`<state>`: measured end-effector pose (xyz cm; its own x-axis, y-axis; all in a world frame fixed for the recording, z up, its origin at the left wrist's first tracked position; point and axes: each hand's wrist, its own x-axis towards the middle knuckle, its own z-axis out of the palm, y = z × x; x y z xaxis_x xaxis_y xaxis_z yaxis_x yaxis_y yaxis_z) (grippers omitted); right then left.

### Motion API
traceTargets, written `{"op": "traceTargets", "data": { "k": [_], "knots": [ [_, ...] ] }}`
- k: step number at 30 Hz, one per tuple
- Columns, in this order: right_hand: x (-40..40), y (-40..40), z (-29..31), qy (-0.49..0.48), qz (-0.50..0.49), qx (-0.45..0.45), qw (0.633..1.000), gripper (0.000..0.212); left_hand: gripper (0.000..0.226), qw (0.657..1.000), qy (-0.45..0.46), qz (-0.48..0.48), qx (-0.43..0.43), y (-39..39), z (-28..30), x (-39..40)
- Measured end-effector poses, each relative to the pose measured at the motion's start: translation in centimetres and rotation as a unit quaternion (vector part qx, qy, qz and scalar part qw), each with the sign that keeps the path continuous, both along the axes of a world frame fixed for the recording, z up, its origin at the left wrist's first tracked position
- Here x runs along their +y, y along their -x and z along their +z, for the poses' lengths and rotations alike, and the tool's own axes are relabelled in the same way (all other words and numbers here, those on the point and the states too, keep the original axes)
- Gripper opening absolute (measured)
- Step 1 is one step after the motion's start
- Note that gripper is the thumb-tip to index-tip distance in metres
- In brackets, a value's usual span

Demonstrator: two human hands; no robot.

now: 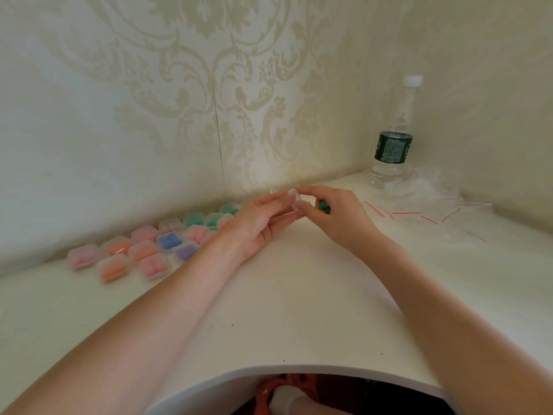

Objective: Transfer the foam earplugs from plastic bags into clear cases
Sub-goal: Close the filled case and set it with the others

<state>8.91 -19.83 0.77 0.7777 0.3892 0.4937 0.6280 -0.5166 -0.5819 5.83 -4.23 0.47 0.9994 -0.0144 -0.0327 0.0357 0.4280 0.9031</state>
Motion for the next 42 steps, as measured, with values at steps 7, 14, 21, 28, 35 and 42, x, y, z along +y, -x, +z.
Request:
{"op": "traceTargets", "data": {
  "k": [7,14,21,28,35,42],
  "knots": [
    [0.1,0.1,-0.1,0.069,0.019,-0.03,0.997,0.033,0.019,0.999,0.027,0.017,0.03,-0.1,0.1,0.3],
    [-0.5,-0.7,0.5,-0.053,-0.058,-0.025,0.997,0.029,0.026,0.993,0.005,-0.093,0.069,0.6,0.6,-0.2],
    [0.1,-0.5,1.0,-0.234,-0.003,0.179,0.956,0.04,0.032,0.99,0.086,-0.091,0.065,0.1,0.0,0.6],
    [0.7,0.2,0.9,-0.242,0.062,0.169,0.953,0.016,0.032,0.985,0.138,-0.08,0.07,-0.4,-0.4,0.6],
    [0.2,0.0,1.3,-0.229,0.054,0.152,0.96,0.009,0.041,0.984,0.133,-0.089,0.076,-0.2,-0.3,0.3],
    [0.3,-0.1,0.9,-0.207,0.062,0.19,0.958,0.013,0.016,0.988,0.103,-0.086,0.08,-0.1,-0.3,0.2]
  ]
}}
